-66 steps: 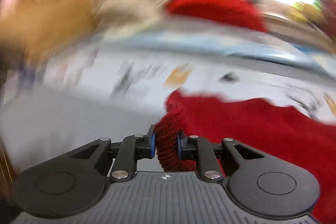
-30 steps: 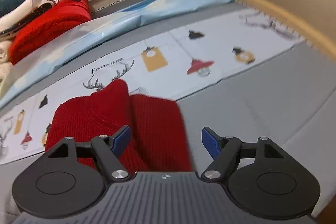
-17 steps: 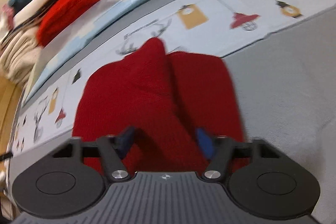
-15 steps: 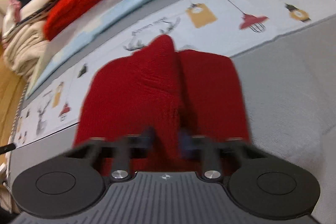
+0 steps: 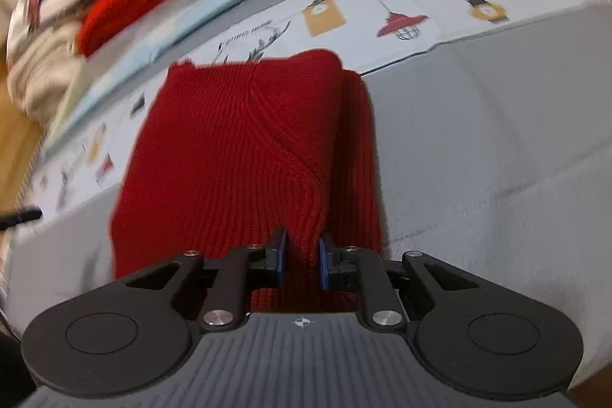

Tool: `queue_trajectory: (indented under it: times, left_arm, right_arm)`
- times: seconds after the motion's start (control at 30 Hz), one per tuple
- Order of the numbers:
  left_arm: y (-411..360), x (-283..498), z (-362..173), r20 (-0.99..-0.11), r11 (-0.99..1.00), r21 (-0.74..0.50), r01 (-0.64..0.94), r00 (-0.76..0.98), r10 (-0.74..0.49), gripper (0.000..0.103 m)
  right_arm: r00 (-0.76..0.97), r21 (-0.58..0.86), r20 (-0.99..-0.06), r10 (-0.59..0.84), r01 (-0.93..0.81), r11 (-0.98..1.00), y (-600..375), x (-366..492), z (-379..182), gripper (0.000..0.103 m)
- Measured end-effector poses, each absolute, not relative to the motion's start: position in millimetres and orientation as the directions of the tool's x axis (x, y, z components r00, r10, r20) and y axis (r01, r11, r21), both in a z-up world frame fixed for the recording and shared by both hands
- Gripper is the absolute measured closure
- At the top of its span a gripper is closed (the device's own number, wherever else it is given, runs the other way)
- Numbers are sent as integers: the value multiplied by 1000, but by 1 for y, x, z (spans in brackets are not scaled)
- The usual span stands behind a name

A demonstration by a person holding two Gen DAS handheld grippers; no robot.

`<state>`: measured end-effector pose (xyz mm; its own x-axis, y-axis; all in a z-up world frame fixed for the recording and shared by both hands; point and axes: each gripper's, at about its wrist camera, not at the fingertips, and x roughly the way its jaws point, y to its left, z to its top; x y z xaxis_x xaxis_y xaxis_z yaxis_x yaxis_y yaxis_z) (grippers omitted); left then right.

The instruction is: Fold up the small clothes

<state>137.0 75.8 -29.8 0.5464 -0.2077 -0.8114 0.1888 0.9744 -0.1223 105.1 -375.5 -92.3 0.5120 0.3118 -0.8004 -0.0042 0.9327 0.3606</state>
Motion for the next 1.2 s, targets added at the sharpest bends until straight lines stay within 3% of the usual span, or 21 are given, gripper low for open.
queue_trajectory:
  times: [0.23,0.37,0.53,0.63,0.7,0.77,0.8,0.87,0.93,1.2]
  left_arm:
    - [-29,131,-56,-779,907,-310,284,471,-414,36]
    - [-53,130,-87,-781,925,-342,164,498,-377,36]
    - [-51,111,-144,-839,918,-395,45,390,-380,40]
    - [-50,106,-134,-824,913,-408,22,422,-378,41]
    - [-46,108,-119,-801,907,-421,16,462,-381,39]
    - [-36,114,-101,-755,892,-453,12,527,-390,31]
    - [-31,120,-94,-736,885,-465,2,556,-387,22]
    - [-23,135,-86,-706,882,-470,-30,613,-355,14]
    - [-20,155,-87,-689,875,-483,-26,627,-362,14]
    - [-30,217,-134,-708,783,-619,-65,478,-520,11]
  right_arm:
    - [512,346,-804,303,-11,938,-368,119,-92,83]
    - [457,278,-849,265,-39,960,-359,124,-106,83]
    - [440,275,-858,264,-40,961,-359,127,-115,79]
    - [509,331,-810,292,-15,944,-364,131,-100,59]
    - [610,369,-736,294,-2,929,-372,131,-86,37]
    - [641,390,-718,270,50,919,-379,137,-86,31]
    - [635,404,-726,264,82,911,-383,141,-90,30]
    - [586,430,-764,272,147,891,-386,152,-104,30]
    - [542,451,-787,295,179,875,-384,160,-116,30]
    - [504,438,-817,282,223,871,-375,174,-128,13]
